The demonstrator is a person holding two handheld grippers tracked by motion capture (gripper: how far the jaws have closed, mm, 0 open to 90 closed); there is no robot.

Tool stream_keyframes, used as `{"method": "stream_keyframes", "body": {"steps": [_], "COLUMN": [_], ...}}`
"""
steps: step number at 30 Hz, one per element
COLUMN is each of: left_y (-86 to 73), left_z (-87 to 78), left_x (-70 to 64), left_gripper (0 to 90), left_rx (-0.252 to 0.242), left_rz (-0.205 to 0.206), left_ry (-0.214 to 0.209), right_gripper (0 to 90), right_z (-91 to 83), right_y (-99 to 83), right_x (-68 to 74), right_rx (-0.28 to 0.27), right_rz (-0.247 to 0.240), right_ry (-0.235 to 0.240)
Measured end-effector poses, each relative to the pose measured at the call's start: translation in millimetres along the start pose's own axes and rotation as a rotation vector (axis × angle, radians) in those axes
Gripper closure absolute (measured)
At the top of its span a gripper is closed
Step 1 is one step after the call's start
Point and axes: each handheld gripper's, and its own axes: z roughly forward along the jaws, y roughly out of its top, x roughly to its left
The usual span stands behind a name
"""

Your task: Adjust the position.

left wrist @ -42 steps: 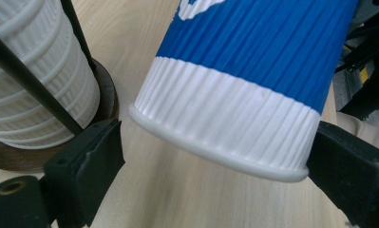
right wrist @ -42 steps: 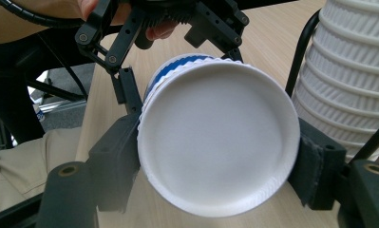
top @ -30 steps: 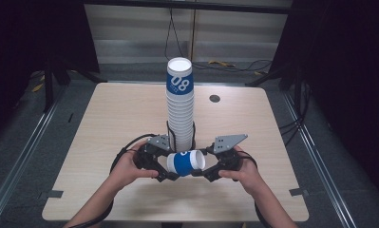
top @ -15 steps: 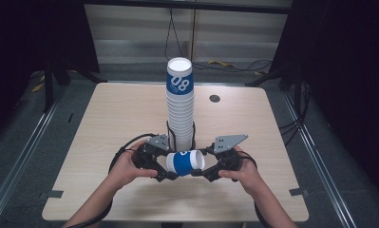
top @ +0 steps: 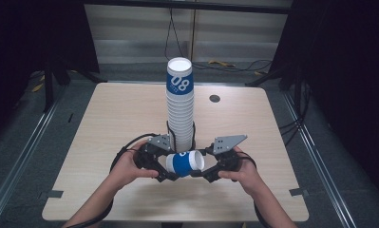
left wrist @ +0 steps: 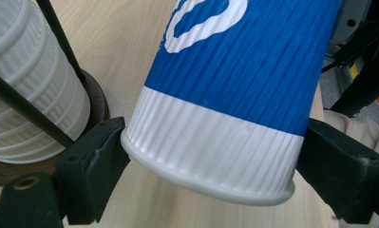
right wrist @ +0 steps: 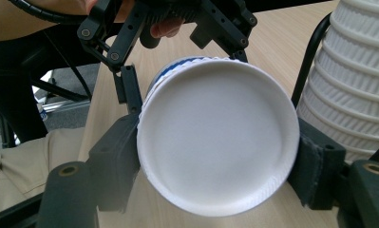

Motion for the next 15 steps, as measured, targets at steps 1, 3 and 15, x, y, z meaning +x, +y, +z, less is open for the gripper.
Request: {"method": "stream_keyframes", "body": {"steps": [1, 3, 15], "left_y": [-0.2, -0.5, 6.0], "left_z": [0.0, -0.5, -8.3], "left_x": [-0.8, -0.9, -2.8], "left_gripper": [13.4, 14.3, 16.1], "left_rx": [0.001, 0.0, 0.084], "left_rz": [-0.006, -0.011, 0.012], "left_ry": [0.002, 0.005, 0.014], "right_gripper": [27.6, 27.7, 23.9], "right_z": [0.0, 0.3, 5.1], "right_y": [-0.1, -0.8, -1.5], "right_x": [0.0, -0.1, 1.7], "right_rx": [-0.002, -0.003, 0.009], "right_rz": [-0.001, 0.006, -0.005], "right_ry": [0.0, 0.003, -0.007]}}
